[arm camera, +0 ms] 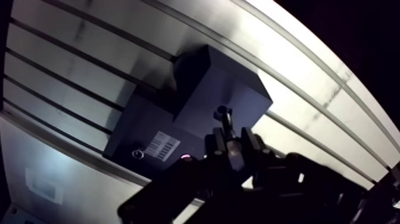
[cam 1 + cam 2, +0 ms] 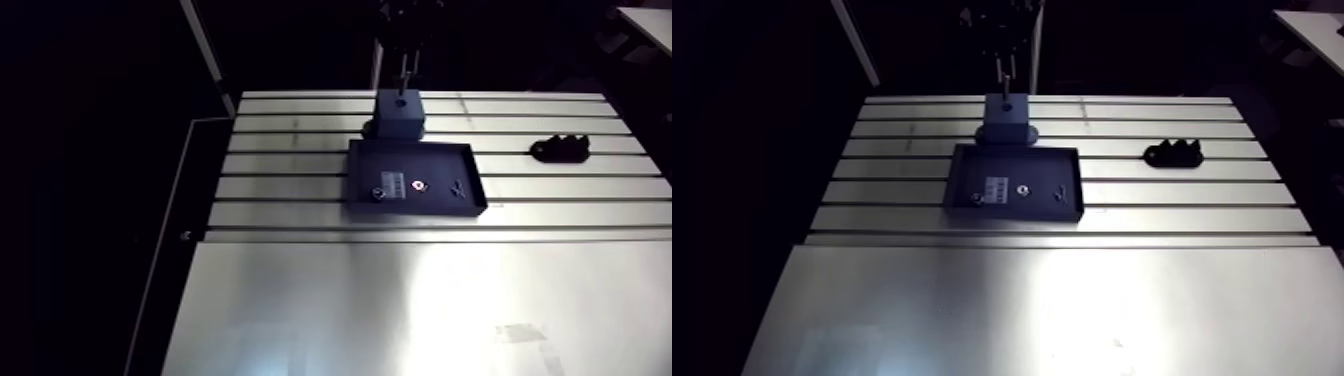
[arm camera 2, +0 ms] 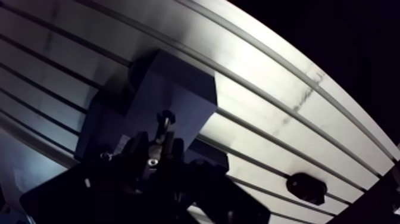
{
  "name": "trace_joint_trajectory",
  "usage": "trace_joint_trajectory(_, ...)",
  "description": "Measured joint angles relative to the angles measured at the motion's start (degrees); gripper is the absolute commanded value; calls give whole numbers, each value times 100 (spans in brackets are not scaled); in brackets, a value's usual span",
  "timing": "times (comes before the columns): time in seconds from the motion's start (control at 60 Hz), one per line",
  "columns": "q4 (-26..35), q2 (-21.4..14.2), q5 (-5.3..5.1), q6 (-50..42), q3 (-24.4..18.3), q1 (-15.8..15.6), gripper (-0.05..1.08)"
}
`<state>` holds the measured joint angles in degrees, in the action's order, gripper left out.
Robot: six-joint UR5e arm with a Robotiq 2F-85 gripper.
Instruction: Pick up the M10 bolt and insert it into the hex recess until seated.
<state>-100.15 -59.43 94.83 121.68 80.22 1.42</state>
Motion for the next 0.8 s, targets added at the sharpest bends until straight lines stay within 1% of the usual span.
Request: trace_joint_trajectory(0.8,-18,58,8,36,34,16,78)
